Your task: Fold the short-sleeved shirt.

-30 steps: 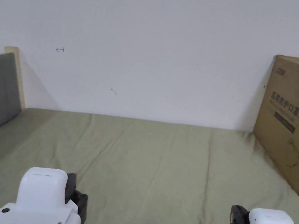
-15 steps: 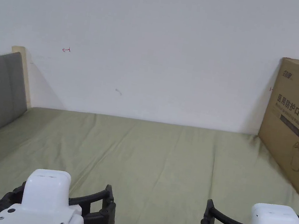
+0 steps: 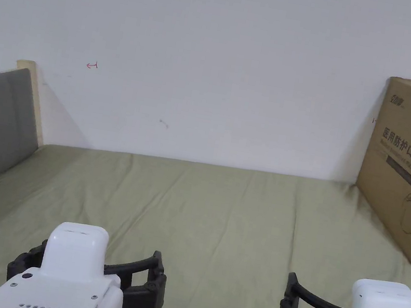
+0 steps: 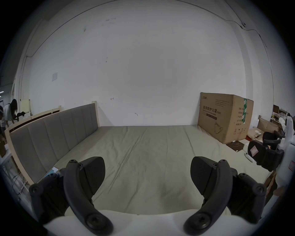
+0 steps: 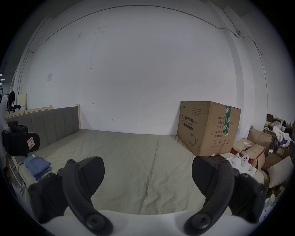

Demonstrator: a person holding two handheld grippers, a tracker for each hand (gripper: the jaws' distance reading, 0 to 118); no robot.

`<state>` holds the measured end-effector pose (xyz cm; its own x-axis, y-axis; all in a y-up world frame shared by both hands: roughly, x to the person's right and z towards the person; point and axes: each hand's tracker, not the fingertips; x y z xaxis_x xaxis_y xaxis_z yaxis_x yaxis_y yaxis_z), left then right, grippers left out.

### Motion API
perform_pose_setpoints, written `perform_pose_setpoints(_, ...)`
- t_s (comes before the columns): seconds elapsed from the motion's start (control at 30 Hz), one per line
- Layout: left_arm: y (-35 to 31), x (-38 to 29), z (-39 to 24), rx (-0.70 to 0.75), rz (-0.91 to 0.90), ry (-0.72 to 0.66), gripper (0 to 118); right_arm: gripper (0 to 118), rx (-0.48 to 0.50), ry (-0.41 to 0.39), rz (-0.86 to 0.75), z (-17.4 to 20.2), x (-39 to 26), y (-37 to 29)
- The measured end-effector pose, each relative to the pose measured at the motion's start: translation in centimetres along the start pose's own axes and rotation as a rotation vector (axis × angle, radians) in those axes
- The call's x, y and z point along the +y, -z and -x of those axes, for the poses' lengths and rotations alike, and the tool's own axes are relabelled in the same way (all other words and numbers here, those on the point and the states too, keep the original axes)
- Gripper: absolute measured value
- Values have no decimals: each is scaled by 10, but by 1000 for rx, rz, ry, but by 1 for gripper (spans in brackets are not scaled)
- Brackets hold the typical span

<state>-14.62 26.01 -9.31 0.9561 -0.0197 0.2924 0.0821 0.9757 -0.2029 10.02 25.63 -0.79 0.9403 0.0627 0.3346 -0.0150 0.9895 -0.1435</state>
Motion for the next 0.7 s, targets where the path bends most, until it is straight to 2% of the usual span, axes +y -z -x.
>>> perform_pose_setpoints(0.13, -8, -2, -6, -21, -60, 23, 111, 111, -5, 0, -7, 2, 2, -2)
perform_pose_setpoints(0.43, -4, 2, -14, 22, -38, 45, 111, 111, -11, -11, 7, 3, 0, -2)
perform_pose_setpoints(0.57, -1, 4, -11, 5, -30, 20, 111, 111, -16, -12, 16, 2, -1, -2)
perform_pose_setpoints(0.7, -1, 4, -11, -17, -22, 52, 111, 111, -19, -9, 19, 0, -2, -1)
